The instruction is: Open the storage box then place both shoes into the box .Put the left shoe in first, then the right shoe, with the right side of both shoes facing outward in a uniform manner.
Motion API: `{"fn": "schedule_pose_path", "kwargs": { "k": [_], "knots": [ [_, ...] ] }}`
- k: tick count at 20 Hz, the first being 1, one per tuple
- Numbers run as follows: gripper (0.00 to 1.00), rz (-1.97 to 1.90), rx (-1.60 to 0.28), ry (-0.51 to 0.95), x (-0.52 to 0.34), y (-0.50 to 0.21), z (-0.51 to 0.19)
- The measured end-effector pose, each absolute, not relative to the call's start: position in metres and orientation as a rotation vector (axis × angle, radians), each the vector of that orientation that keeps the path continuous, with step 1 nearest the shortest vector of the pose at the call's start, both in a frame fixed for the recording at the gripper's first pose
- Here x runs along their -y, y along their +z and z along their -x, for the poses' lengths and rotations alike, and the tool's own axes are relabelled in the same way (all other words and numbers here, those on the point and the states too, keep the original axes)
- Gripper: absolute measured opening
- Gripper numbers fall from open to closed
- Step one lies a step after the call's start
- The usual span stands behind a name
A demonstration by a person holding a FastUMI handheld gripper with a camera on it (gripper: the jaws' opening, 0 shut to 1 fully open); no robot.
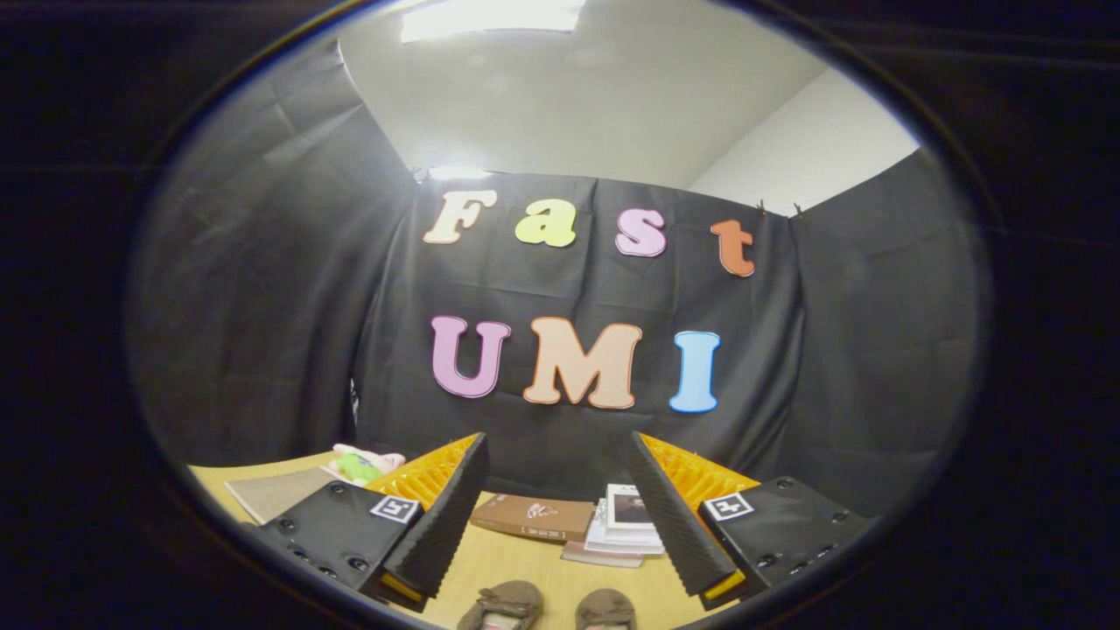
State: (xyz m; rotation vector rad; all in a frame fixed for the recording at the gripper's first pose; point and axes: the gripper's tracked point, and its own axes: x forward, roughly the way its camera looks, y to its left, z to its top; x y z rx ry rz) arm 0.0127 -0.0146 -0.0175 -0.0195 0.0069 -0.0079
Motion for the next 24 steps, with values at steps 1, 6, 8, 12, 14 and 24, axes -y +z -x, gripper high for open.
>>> {"fn": "schedule_pose_path", "kwargs": {
  "k": [1,6,8,12,14,24],
  "knots": [
    [1.0,0.003,-0.011,0.003,0.011,-0.02,-0.013],
    [1.0,0.0,-0.032,0.055,-0.007,-0.034,-0.02],
    [1.0,-0.009,-0.047,0.08,-0.017,-0.042,-0.023],
    [1.0,-0.045,-0.099,0.145,-0.042,-0.067,-0.024],
    [1.0,-0.066,-0.126,0.173,-0.052,-0.079,-0.026],
    [1.0,-0.282,-0.354,0.286,-0.102,-0.159,-0.018]
  ]
}}
